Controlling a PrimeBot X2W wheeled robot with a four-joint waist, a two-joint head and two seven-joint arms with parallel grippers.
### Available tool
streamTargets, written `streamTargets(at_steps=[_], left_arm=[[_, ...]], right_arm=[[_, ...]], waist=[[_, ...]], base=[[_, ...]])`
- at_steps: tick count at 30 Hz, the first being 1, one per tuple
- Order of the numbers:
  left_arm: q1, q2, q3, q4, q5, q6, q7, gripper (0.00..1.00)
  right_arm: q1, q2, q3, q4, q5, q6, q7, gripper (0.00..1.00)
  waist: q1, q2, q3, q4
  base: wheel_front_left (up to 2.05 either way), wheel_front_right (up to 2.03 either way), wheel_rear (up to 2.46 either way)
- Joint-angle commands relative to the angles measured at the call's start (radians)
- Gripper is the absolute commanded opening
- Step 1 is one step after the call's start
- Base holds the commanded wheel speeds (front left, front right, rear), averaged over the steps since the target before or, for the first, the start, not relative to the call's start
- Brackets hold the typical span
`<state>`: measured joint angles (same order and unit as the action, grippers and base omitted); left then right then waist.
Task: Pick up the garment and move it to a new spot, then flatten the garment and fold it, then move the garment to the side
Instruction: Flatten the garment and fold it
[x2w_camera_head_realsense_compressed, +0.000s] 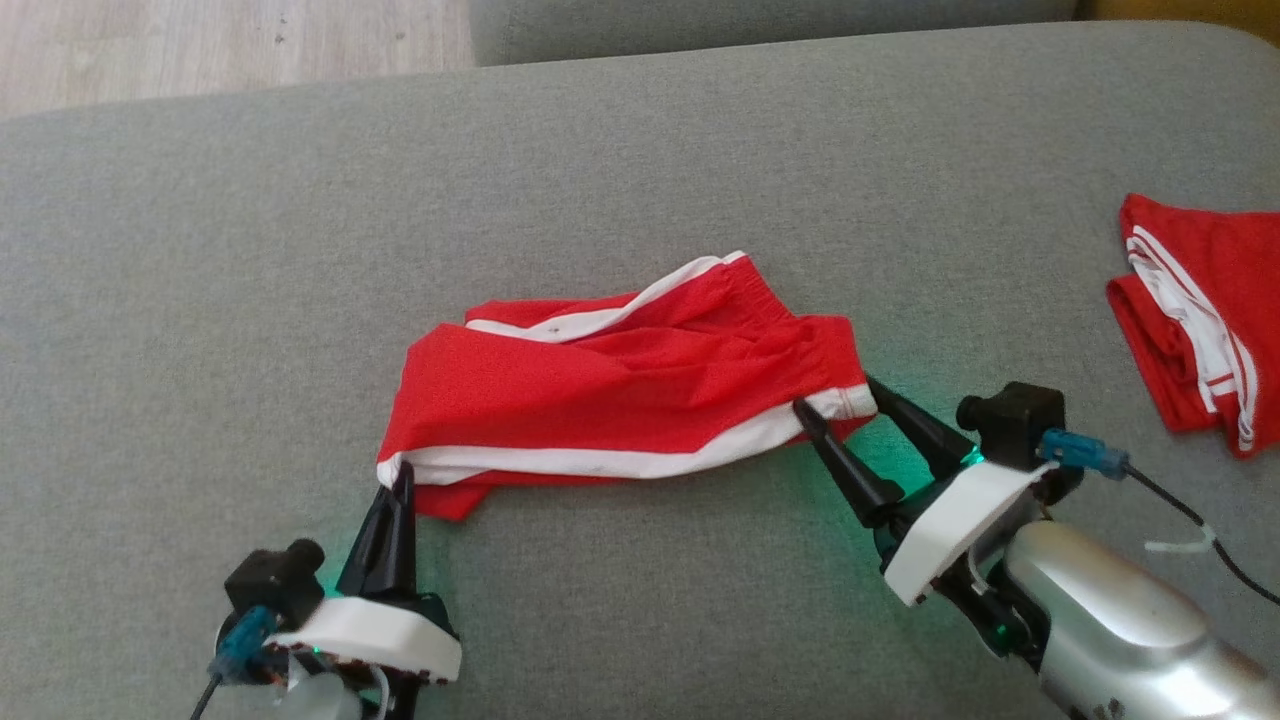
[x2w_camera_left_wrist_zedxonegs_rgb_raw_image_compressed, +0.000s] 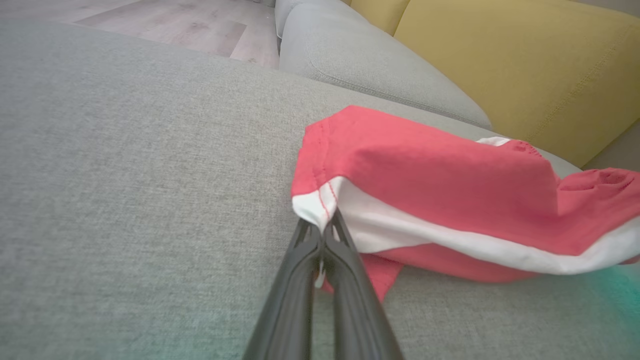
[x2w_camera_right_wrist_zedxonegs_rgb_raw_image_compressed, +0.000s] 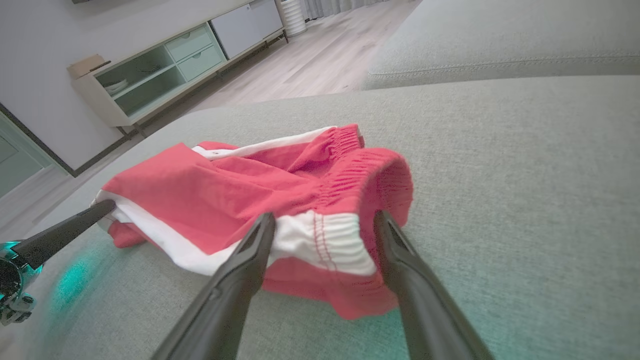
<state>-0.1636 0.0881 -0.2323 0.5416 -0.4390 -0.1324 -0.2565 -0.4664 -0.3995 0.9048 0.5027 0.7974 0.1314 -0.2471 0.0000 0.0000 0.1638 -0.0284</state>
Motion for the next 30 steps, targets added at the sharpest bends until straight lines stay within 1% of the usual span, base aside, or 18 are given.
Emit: streamTargets(at_steps=[1,3,5,10,15,18,22,26,30], left_arm=[[-0.032,0.009,0.033,-0.023,0.008,0.002,-0.005,0.00],[-0.031,0.009,0.035,-0.024,0.010,0.002,-0.005,0.00],[-0.030,0.009,0.037,-0.025,0.012,0.002,-0.005,0.00],[-0.027,0.012,0.040,-0.026,0.014,0.002,-0.005,0.00],[-0.025,0.011,0.035,-0.028,0.015,0.002,-0.005,0.00],[-0.022,0.010,0.034,-0.031,0.015,0.002,-0.005,0.00],[-0.018,0.012,0.032,-0.033,0.016,0.002,-0.005,0.00],[-0.014,0.013,0.031,-0.033,0.017,0.002,-0.005,0.00],[-0.008,0.015,0.031,-0.034,0.017,0.002,-0.005,0.00]], right_arm=[[-0.030,-0.022,0.021,-0.019,0.030,-0.001,-0.005,1.00],[-0.054,-0.039,0.082,-0.019,0.088,-0.001,-0.008,1.00],[-0.069,-0.049,0.121,-0.020,0.119,-0.001,-0.009,1.00],[-0.108,-0.080,0.222,-0.024,0.184,-0.001,-0.006,1.00],[-0.145,-0.116,0.320,-0.039,0.224,-0.001,0.003,1.00],[-0.157,-0.131,0.347,-0.049,0.241,-0.001,0.004,1.00],[-0.159,-0.151,0.368,-0.074,0.244,-0.001,0.038,1.00],[-0.147,-0.175,0.374,-0.100,0.243,-0.001,0.075,1.00],[-0.130,-0.193,0.375,-0.122,0.230,-0.001,0.089,1.00]], waist=[[0.0000,0.0000,0.000,0.002],[0.0000,0.0000,0.001,0.005],[0.0000,0.0000,0.002,0.006],[0.0000,0.0000,0.001,0.002],[0.0000,0.0000,-0.006,-0.001],[0.0000,0.0000,-0.010,-0.001],[0.0000,0.0000,-0.016,0.001],[0.0000,0.0000,-0.024,0.003],[0.0000,0.0000,-0.031,0.003]], base=[[0.00,0.00,0.00],[0.00,0.00,0.00],[0.00,0.00,0.00],[0.00,0.00,0.00],[0.00,0.00,0.00],[0.00,0.00,0.00],[0.00,0.00,0.00],[0.00,0.00,0.00],[0.00,0.00,0.00]])
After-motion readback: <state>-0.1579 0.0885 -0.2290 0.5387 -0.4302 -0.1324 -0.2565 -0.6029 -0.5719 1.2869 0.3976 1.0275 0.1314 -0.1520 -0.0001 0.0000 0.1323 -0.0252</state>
